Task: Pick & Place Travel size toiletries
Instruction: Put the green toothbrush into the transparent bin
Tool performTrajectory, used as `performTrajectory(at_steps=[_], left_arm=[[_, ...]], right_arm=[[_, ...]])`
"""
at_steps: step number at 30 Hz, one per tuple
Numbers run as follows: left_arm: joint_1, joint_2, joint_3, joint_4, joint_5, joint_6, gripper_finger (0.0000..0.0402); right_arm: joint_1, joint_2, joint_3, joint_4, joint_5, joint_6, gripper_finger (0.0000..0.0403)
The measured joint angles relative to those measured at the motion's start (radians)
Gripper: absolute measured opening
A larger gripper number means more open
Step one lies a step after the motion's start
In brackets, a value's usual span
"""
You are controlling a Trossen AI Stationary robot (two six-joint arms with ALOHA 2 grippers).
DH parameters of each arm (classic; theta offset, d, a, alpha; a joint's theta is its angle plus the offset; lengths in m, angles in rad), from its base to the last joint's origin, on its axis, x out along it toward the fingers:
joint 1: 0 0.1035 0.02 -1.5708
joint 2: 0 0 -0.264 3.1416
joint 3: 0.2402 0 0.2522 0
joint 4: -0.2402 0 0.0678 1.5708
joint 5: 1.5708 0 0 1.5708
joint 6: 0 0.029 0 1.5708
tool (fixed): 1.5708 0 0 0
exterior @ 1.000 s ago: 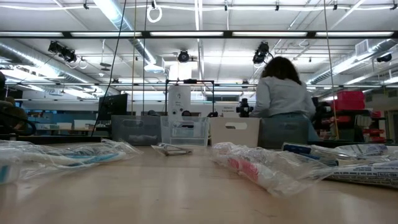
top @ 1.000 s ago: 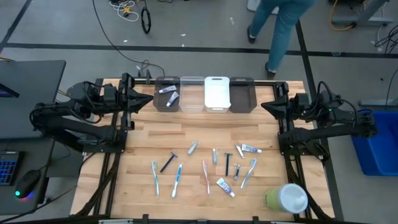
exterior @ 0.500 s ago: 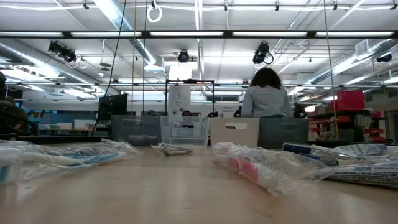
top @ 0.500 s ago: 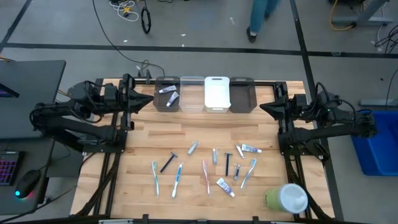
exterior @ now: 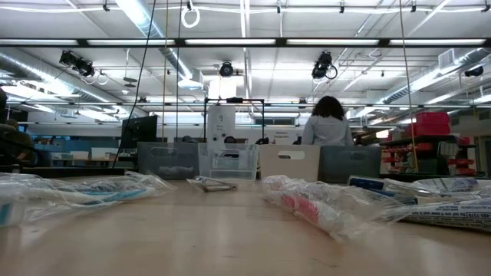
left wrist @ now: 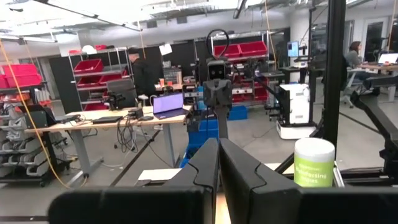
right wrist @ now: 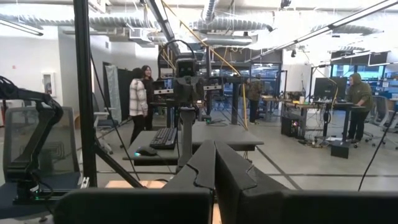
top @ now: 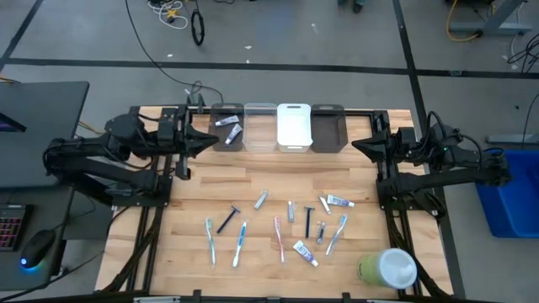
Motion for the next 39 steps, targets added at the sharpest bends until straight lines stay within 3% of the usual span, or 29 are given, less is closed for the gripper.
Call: performTrajectory(at_steps=[19,23,28,34,39], left_arm=[[0.0,0.03,0.0,0.031,-0.014,0.024,0.0024],[0.0,0.029,0.0,0.032,-0.016,0.039,0.0024],[0.0,0.029,0.0,0.032,-0.017,0.093,0.0024],[0.0,0.029,0.0,0.032,-0.016,0.086,0.0024],[0.0,0.029,0.0,0.032,-0.015,0.073,0.0024]], right_arm=[[0.0,-0.002,0.0,0.05,0.026,0.001,0.0014],[0.0,-0.004,0.0,0.053,0.027,0.001,0.0059],[0.0,-0.004,0.0,0.066,0.029,0.018,0.0142],[0.0,0.0,0.055,0.071,0.098,0.018,0.0236],[0.0,-0.002,0.125,0.024,0.097,-0.001,0.0258]])
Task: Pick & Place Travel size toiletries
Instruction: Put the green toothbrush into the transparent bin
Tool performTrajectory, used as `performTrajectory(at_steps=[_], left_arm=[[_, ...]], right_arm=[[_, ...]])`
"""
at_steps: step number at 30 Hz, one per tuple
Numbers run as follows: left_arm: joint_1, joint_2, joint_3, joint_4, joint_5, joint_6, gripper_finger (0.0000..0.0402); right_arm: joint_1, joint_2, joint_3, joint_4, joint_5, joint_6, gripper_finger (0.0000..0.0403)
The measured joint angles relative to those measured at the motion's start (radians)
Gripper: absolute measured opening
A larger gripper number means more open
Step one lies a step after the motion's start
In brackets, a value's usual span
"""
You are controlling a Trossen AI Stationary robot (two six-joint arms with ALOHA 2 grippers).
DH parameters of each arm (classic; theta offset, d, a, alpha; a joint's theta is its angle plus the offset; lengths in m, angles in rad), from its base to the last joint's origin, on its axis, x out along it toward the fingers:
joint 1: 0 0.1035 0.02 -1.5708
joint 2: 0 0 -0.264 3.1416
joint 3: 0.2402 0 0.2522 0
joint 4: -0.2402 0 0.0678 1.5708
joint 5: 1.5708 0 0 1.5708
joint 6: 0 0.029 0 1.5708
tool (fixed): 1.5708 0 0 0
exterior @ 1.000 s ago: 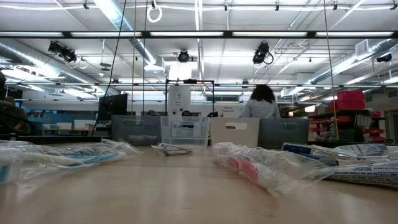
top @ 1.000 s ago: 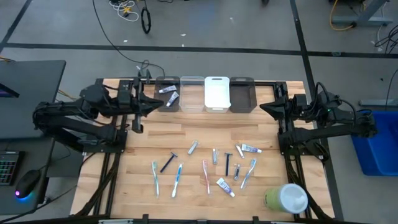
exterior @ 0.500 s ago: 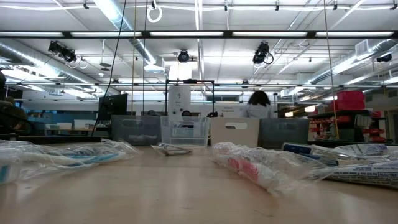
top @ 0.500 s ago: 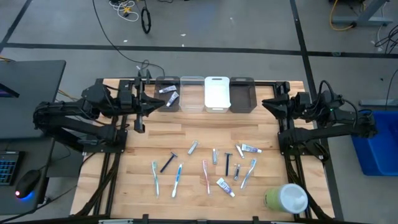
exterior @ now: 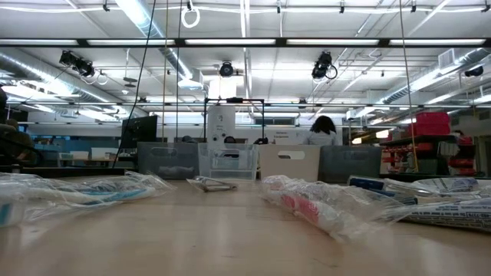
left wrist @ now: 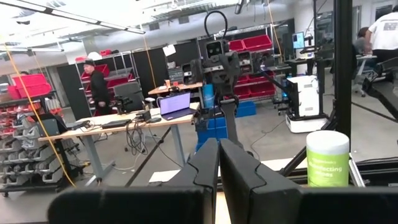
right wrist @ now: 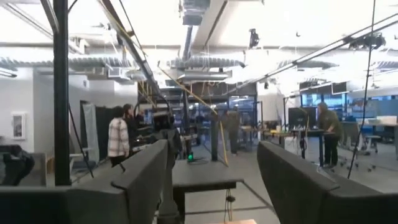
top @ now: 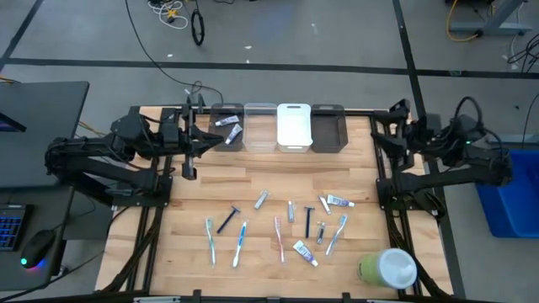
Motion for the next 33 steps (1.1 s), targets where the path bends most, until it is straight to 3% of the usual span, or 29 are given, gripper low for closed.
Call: performTrajectory(at_steps=[3,11,16,22,33], left_arm=[[0.0,0.0,0.0,0.0,0.0,0.015,0.0024],[0.0,0.0,0.0,0.0,0.0,0.021,0.0024],[0.0,0.0,0.0,0.0,0.0,0.021,0.0024],[0.0,0.0,0.0,0.0,0.0,0.021,0.0024],[0.0,0.0,0.0,0.0,0.0,0.024,0.0024]], right_arm=[[0.0,0.001,0.008,-0.045,0.0,-0.003,0.0226],[0.0,0.005,0.008,-0.166,-0.052,-0.011,0.0092],[0.001,0.003,0.008,-0.194,-0.052,-0.035,0.0038],[0.001,0.002,0.008,-0.182,-0.052,-0.073,0.0006],[0.001,0.004,0.008,-0.255,-0.052,-0.06,0.0002]])
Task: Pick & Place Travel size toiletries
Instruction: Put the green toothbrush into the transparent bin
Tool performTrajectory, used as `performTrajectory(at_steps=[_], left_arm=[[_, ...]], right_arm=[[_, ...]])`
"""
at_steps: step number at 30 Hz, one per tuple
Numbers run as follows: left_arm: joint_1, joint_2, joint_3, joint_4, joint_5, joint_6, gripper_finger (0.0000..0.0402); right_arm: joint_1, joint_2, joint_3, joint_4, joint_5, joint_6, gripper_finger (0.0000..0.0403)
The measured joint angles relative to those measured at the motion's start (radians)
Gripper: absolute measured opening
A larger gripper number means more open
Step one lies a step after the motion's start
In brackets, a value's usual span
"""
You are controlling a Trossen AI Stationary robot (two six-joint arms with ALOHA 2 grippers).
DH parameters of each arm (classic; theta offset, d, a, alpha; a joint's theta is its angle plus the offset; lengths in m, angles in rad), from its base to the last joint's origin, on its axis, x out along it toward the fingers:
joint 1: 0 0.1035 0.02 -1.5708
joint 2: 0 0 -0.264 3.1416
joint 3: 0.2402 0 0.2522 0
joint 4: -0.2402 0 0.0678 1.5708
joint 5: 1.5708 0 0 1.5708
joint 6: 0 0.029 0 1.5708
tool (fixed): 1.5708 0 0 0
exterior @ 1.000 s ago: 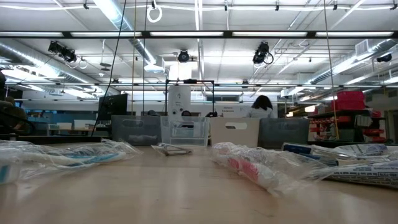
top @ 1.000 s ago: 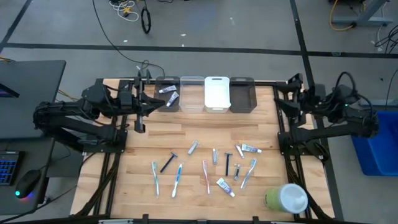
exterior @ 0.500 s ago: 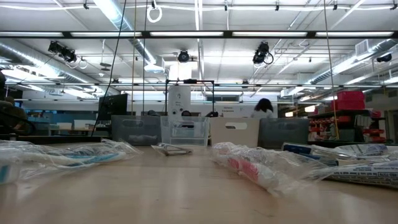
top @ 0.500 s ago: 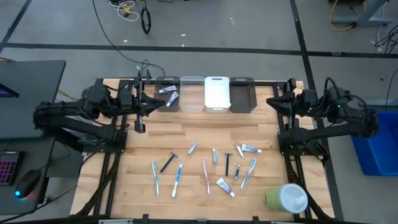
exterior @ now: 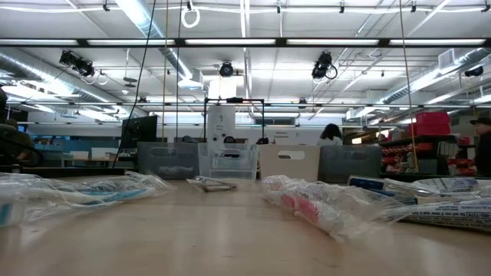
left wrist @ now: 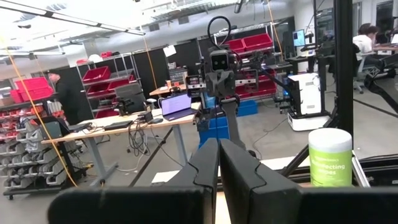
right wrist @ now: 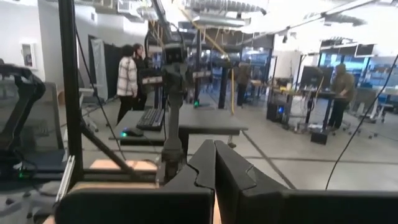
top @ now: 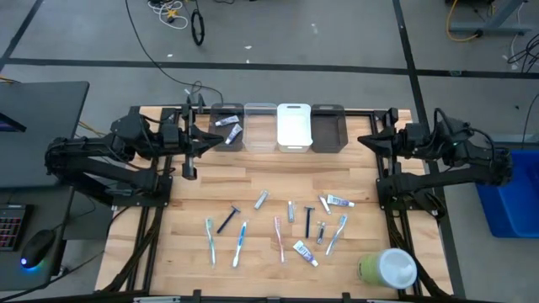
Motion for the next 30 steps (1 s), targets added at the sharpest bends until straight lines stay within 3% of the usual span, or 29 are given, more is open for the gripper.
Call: performTrajectory(at_steps=[30], left_arm=[[0.0,0.013,-0.001,-0.003,-0.007,0.02,0.0024]], right_arm=[[0.0,0.0,0.0,0.005,0.0,0.0,0.001]])
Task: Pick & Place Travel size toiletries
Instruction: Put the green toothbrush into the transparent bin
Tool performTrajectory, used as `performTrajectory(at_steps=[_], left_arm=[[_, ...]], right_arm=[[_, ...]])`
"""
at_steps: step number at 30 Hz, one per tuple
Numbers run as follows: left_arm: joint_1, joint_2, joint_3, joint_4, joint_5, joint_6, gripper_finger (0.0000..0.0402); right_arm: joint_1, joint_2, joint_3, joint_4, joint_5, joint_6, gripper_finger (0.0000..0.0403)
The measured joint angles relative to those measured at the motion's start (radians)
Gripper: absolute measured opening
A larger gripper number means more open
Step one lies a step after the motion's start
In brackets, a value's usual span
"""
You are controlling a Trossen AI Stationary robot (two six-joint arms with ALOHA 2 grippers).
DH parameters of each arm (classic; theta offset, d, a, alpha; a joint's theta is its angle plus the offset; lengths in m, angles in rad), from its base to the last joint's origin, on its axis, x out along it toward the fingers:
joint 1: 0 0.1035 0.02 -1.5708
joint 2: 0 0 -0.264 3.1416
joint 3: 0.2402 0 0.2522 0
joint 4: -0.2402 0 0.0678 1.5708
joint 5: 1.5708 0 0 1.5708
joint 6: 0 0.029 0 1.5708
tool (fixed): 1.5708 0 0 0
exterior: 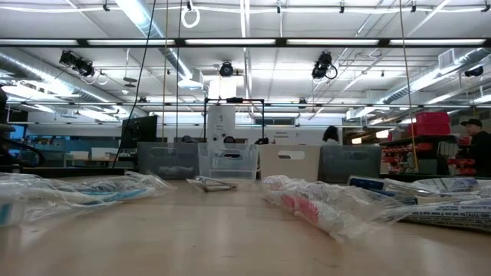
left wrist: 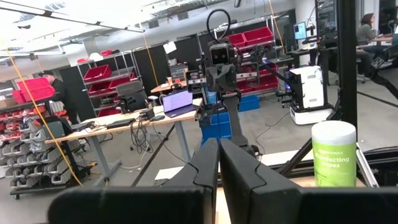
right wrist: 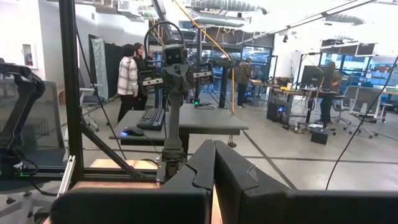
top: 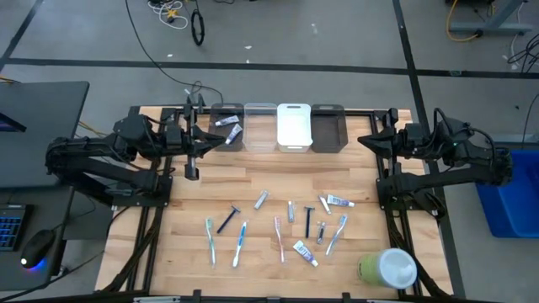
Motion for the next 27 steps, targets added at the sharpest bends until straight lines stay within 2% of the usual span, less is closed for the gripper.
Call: performTrajectory(at_steps=[21,27], left_arm=[[0.0,0.036,0.0,0.004,0.011,0.0,0.0005],[0.0,0.036,0.0,0.004,0.011,0.0,0.0029]], right_arm=[[0.0,0.0,0.0,0.0,0.0,0.0,0.0013],[0.0,0.0,0.0,0.0,0.0,0.0,0.0013]])
